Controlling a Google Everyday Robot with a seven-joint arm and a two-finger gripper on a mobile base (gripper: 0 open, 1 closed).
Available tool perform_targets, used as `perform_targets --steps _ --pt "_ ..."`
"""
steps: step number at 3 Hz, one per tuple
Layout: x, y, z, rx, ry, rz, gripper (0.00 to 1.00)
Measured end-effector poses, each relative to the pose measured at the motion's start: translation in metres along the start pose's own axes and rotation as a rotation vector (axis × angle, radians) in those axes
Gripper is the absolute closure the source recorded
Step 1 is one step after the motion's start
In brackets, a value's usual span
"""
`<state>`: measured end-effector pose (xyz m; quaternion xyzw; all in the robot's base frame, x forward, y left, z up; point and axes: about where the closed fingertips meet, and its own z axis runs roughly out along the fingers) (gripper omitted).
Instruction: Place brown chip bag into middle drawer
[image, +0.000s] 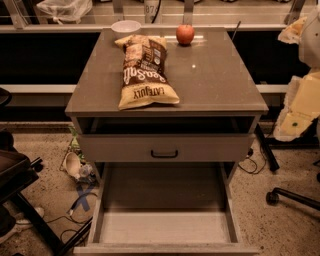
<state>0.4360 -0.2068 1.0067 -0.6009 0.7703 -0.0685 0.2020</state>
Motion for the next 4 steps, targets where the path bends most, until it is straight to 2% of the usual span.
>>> perform_targets --steps 1,2,3,4 --pt "0.0 0.0 0.0 0.0 0.0 0.0 0.0" --pt "-0.029 -0.031 0.018 0.002 -0.066 -0.008 0.0" --pt "-0.066 -0.083 0.049 -0.02 -0.175 0.08 0.0" --pt "-0.118 -0.131 0.074 -0.025 -0.34 0.283 0.0"
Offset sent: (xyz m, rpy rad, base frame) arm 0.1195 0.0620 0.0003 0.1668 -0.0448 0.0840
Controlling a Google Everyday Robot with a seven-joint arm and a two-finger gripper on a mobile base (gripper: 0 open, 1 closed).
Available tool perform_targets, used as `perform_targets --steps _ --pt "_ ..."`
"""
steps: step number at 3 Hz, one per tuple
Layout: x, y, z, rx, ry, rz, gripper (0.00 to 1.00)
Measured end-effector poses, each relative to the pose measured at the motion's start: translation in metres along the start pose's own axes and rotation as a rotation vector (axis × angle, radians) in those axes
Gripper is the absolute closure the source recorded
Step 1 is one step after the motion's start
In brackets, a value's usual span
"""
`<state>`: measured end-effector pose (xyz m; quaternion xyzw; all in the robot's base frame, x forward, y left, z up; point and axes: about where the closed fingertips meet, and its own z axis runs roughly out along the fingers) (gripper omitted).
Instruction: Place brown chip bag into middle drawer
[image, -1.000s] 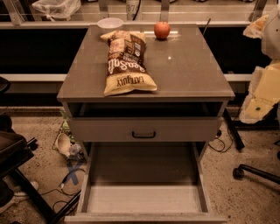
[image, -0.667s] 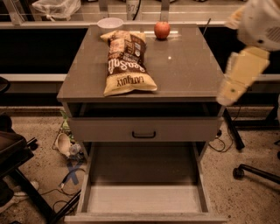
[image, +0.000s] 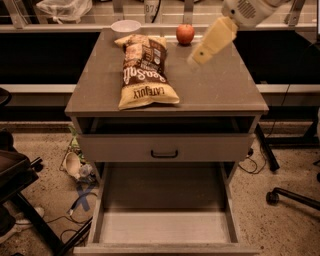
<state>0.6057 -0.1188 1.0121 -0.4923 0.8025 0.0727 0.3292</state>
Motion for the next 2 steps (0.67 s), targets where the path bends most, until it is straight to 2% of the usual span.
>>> perform_targets --steps 1,2 --pt "-0.034 -0.0062 0.0296 0.01 -0.102 0.072 0.0" --pt "-0.0414 -0.0104 0.0316 0.029 -0.123 0.081 0.0"
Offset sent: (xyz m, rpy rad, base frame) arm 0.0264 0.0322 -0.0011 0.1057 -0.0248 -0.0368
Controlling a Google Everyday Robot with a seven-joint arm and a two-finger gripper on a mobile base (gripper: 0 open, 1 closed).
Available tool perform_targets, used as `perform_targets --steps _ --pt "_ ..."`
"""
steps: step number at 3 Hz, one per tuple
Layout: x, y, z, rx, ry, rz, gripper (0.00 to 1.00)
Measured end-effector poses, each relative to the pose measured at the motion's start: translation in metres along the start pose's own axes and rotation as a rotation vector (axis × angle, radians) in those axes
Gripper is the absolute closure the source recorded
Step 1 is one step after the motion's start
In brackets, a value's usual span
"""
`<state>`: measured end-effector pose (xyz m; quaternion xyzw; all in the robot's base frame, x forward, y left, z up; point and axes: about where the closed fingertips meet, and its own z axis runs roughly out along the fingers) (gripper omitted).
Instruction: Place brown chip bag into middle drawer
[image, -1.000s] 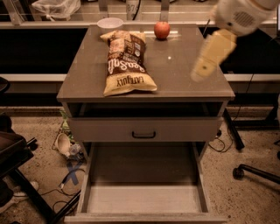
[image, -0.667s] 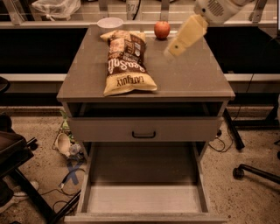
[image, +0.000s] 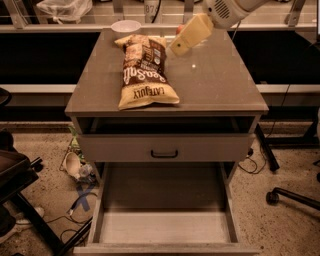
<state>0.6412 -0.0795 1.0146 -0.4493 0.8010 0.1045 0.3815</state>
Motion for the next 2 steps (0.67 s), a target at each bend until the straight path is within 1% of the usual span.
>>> perform_targets --steps 1,2 --pt "-0.008 0.004 0.015 0.015 0.017 0.011 0.0" --pt "-0.021 -0.002 0.058 0.03 0.053 0.045 0.0"
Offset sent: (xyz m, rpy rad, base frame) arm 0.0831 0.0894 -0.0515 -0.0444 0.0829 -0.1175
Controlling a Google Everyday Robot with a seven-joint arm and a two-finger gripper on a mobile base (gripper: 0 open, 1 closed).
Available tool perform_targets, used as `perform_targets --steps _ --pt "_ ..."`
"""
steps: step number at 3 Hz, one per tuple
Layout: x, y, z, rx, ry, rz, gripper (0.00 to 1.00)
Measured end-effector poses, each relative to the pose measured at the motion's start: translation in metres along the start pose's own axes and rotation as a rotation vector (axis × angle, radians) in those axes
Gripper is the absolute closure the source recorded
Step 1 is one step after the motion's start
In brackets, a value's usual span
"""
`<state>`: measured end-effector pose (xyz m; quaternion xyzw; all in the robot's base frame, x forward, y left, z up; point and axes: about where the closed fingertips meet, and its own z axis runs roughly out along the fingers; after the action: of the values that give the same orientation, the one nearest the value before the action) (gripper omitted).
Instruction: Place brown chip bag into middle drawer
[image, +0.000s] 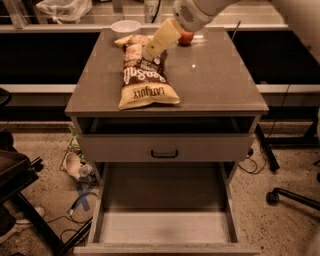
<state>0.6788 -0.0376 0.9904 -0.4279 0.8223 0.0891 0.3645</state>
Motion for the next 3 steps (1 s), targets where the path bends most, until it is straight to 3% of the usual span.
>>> perform_targets --steps 2,3 --pt "-0.019 0.01 0.094 -0.013 0.068 0.054 0.0" --pt "-0.016 0.016 0.123 -0.028 0.098 0.07 0.0"
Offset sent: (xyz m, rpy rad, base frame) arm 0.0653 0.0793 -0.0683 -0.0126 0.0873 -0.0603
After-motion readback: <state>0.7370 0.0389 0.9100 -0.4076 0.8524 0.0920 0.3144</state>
